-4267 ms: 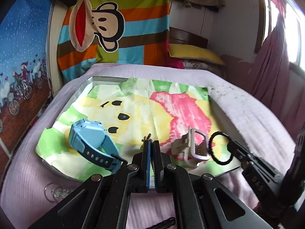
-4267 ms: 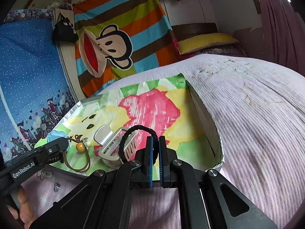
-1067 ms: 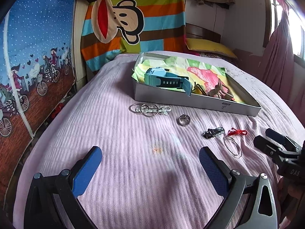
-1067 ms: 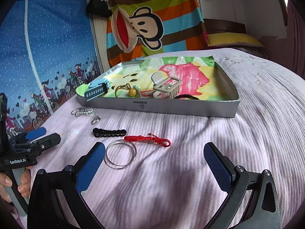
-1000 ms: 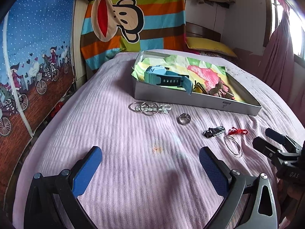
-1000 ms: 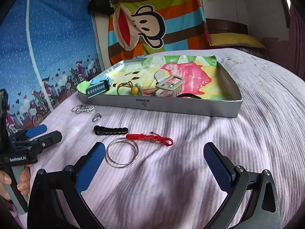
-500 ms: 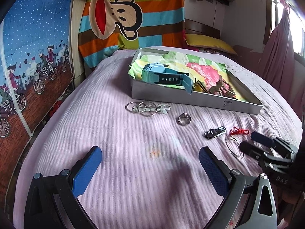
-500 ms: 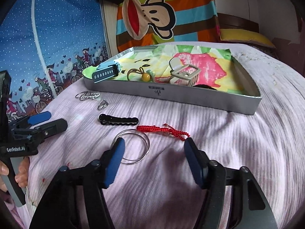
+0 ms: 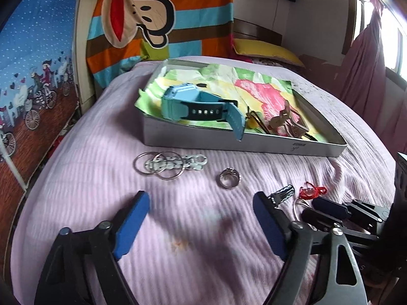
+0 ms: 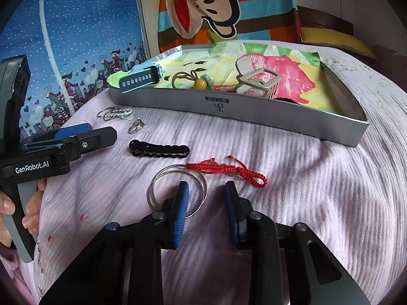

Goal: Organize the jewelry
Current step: 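Lower the right tool to the thin silver wire ring while the left tool approaches the small silver ring, then close the right tool on the wire ring while the left tool grasps the small silver ring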

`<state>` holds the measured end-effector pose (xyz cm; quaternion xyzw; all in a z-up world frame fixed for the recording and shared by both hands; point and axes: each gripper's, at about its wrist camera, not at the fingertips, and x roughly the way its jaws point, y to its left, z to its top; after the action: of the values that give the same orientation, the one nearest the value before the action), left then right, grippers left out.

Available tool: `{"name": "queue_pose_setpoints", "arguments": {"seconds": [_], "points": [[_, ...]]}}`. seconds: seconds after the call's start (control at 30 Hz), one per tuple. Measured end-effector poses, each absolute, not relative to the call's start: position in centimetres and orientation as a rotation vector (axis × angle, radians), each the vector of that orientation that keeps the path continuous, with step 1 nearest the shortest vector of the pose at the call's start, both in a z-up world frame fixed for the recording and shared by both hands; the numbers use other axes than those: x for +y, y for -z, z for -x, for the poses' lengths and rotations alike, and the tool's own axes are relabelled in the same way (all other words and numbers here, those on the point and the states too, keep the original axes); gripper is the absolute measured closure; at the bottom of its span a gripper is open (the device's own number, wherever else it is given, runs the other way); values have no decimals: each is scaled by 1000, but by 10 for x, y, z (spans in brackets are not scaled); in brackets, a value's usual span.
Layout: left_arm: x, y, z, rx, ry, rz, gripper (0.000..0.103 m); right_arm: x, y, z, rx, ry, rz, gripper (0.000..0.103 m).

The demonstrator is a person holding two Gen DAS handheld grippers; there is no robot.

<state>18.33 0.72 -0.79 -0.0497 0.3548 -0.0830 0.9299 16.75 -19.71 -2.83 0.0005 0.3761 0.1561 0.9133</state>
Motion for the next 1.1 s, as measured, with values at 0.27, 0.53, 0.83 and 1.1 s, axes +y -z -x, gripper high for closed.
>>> {"name": "queue_pose_setpoints", "arguments": {"seconds": [0.27, 0.53, 0.83, 1.1], "points": [[-1, 13, -196, 762, 257, 112, 52, -196, 33, -185, 792, -313, -10, 95], [-11, 16, -215, 789, 268, 108, 52, -204, 36, -193, 777, -298, -70, 98], [-14, 20, -226, 800, 239, 98, 78, -203, 36, -195, 779, -295, -63, 98], [-5, 24, -216, 786, 258, 159, 83, -205, 36, -192, 776, -318, -83, 98]]}}
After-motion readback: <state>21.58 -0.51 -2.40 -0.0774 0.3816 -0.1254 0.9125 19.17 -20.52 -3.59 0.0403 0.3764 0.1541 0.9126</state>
